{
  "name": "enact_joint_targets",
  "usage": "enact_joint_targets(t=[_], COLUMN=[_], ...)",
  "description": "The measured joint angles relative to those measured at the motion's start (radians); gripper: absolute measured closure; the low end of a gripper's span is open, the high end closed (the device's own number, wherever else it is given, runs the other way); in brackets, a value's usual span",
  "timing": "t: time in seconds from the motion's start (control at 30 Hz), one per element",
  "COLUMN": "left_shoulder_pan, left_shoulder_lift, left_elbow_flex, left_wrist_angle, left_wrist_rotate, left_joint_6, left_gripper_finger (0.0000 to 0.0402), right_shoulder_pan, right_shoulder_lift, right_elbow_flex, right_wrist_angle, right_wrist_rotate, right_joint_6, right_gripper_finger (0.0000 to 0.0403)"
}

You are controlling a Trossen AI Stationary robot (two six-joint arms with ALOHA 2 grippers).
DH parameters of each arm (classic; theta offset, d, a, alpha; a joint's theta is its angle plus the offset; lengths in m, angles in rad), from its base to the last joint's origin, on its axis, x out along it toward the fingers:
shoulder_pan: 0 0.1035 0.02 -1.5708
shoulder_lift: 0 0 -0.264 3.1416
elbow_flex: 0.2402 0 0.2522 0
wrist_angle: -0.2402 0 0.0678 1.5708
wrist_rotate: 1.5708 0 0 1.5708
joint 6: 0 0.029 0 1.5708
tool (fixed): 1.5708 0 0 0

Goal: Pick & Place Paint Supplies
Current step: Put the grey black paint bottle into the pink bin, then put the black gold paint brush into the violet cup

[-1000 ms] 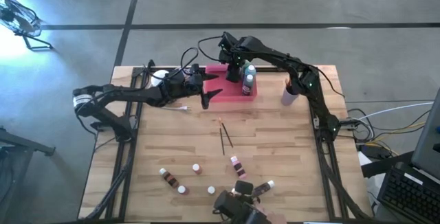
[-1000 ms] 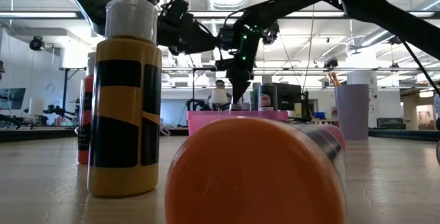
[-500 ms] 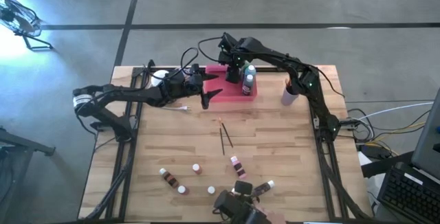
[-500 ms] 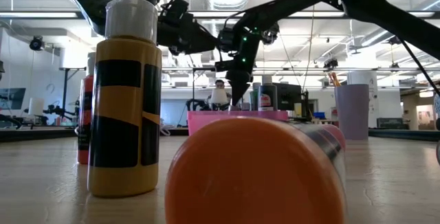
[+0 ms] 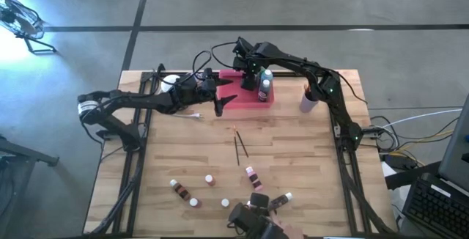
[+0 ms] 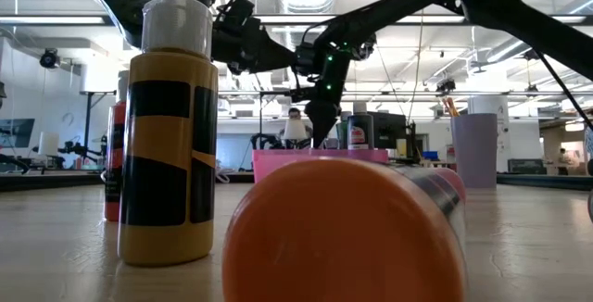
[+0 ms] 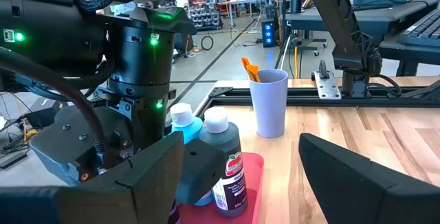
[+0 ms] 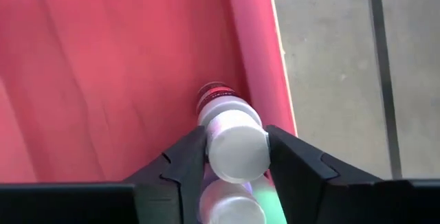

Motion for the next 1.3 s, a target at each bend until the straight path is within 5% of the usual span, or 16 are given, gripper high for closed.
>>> enact_joint_targets(t=[0.37,0.63,0.97,1.3], left_shoulder_pan=[0.000,0.000,0.000,0.000], left_shoulder_lift=[0.000,0.000,-0.001,-0.016], left_elbow_flex=[0.000,0.000,0.000,0.000], left_wrist_angle=[0.000,0.000,-0.007,-0.086], left_wrist_rotate=[0.000,0.000,0.000,0.048], left_joint_6=[0.000,0.000,-0.007,0.011], left_gripper_finger=[0.0110,0.0110,0.0110,0.0110], right_shoulder_pan=[0.000,0.010,0.085,0.236], right_shoulder_lift=[0.000,-0.011,-0.112,-0.281], right_elbow_flex=[0.000,0.047,0.128,0.050], right_wrist_angle=[0.000,-0.020,-0.176,-0.423], right_wrist_rotate=[0.052,0.052,0.084,0.127], right_joint_6=[-0.014,-0.014,0.056,0.296], right_gripper_finger=[0.0167,0.0141,0.0194,0.0272])
